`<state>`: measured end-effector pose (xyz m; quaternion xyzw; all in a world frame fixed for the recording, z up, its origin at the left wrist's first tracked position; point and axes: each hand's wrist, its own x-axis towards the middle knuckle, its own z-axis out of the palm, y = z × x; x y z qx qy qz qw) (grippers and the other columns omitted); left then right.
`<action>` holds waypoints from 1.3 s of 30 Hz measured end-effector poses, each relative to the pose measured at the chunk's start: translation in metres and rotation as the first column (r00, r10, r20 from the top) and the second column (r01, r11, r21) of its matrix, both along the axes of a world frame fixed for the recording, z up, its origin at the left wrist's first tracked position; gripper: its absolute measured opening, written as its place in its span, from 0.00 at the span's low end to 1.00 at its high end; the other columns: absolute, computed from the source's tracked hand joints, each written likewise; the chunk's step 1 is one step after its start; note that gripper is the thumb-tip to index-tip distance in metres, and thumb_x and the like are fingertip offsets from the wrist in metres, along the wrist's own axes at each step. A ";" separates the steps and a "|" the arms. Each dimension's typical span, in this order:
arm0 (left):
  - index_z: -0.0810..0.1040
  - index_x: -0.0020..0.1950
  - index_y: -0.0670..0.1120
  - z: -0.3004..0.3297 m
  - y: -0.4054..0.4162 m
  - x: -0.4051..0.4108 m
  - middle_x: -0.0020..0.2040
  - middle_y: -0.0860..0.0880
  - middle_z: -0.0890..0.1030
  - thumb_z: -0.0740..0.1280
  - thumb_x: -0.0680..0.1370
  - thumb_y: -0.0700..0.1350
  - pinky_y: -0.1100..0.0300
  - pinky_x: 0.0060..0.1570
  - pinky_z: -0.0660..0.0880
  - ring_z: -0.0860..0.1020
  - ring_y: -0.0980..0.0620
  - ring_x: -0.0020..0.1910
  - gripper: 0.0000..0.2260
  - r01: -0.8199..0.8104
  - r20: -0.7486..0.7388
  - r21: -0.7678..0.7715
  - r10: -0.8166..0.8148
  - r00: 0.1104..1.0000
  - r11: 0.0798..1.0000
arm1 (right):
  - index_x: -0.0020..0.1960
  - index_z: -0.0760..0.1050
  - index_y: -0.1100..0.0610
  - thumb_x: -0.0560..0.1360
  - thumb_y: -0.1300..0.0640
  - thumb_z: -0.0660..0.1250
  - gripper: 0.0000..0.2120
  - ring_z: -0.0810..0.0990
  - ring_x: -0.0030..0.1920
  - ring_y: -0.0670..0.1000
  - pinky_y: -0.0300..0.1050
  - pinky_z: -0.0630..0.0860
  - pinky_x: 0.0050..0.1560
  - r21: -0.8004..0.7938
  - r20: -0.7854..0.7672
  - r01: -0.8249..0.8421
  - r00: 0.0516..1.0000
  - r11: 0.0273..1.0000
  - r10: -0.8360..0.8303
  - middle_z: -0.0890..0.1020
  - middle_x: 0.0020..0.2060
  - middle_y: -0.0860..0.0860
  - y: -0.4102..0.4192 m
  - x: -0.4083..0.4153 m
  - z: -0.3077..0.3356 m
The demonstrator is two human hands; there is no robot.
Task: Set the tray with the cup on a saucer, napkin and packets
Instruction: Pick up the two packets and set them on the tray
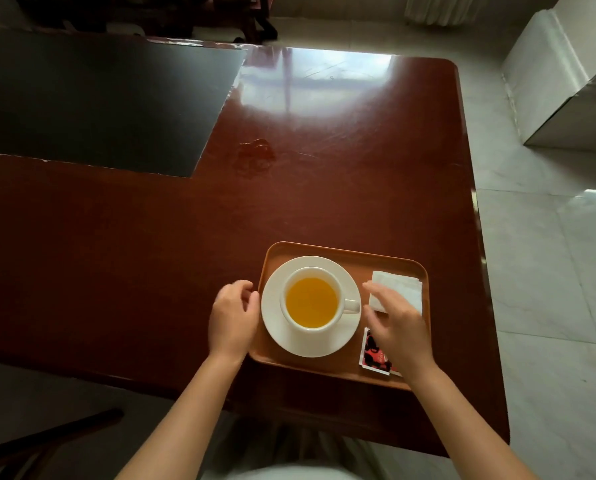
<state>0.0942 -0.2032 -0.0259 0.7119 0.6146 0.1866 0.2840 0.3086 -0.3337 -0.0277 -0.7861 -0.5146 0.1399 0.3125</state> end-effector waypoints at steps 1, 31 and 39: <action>0.77 0.54 0.42 0.005 -0.010 -0.002 0.48 0.46 0.78 0.64 0.77 0.41 0.65 0.39 0.72 0.75 0.54 0.43 0.07 -0.009 0.046 0.135 0.003 0.999 0.991 | 0.62 0.75 0.59 0.72 0.65 0.69 0.18 0.78 0.59 0.55 0.46 0.72 0.59 0.004 0.044 0.037 0.998 0.999 -0.037 0.81 0.57 0.57 -0.005 0.009 -0.002; 0.33 0.73 0.56 -0.036 -0.150 0.075 0.74 0.55 0.33 0.47 0.80 0.60 0.48 0.71 0.38 0.28 0.53 0.71 0.29 0.808 -0.385 -0.221 -0.810 0.442 0.546 | 0.63 0.74 0.57 0.70 0.58 0.72 0.22 0.71 0.67 0.56 0.56 0.64 0.67 -0.165 0.270 -0.056 0.958 0.985 0.100 0.77 0.63 0.56 -0.077 0.048 -0.022; 0.32 0.72 0.54 -0.039 -0.148 0.085 0.74 0.54 0.32 0.47 0.80 0.60 0.48 0.72 0.41 0.30 0.53 0.72 0.29 0.791 -0.436 -0.228 -0.786 0.438 0.567 | 0.57 0.79 0.56 0.66 0.57 0.76 0.20 0.79 0.59 0.54 0.58 0.68 0.64 -0.198 0.343 -0.120 0.921 0.973 0.184 0.83 0.55 0.52 -0.107 0.033 -0.033</action>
